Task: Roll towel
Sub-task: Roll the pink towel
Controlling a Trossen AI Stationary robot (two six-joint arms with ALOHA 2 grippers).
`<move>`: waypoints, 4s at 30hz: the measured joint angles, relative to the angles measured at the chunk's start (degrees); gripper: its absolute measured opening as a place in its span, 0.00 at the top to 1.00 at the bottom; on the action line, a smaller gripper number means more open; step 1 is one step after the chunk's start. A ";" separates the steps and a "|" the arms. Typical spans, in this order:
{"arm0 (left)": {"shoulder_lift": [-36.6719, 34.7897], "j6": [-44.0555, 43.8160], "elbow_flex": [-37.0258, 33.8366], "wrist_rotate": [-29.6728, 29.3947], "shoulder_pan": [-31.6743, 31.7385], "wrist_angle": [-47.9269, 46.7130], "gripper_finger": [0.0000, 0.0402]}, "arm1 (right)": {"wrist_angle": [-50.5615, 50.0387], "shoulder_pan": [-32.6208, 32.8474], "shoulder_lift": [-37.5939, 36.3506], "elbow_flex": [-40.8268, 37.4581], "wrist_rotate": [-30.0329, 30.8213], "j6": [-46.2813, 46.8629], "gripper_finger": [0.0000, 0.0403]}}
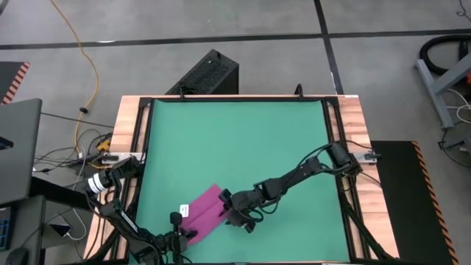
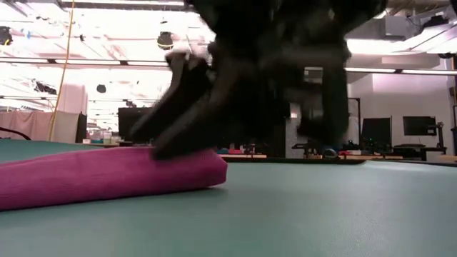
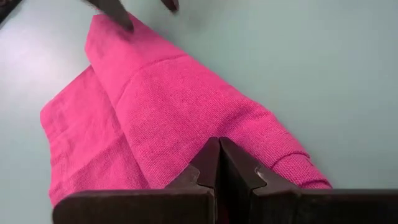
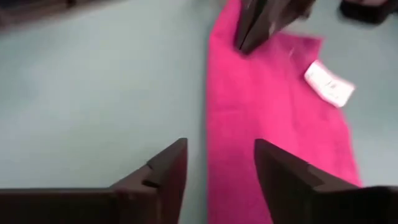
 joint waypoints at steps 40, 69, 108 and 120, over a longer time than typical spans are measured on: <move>0.00 1.18 -0.04 0.61 0.13 -0.13 1.00 | -6.96 -8.98 8.46 0.51 1.47 11.29 0.58; -8.20 12.77 -2.20 -12.75 2.17 0.72 1.00 | -24.52 0.10 -5.18 -0.30 -6.35 43.14 0.95; -8.17 38.85 -13.55 -0.86 9.40 37.79 1.00 | -26.90 -16.44 -5.85 0.99 -28.81 72.69 0.94; -8.17 39.00 -13.55 -0.81 9.38 37.77 1.00 | -26.95 -17.57 -5.57 0.99 -25.68 71.52 0.94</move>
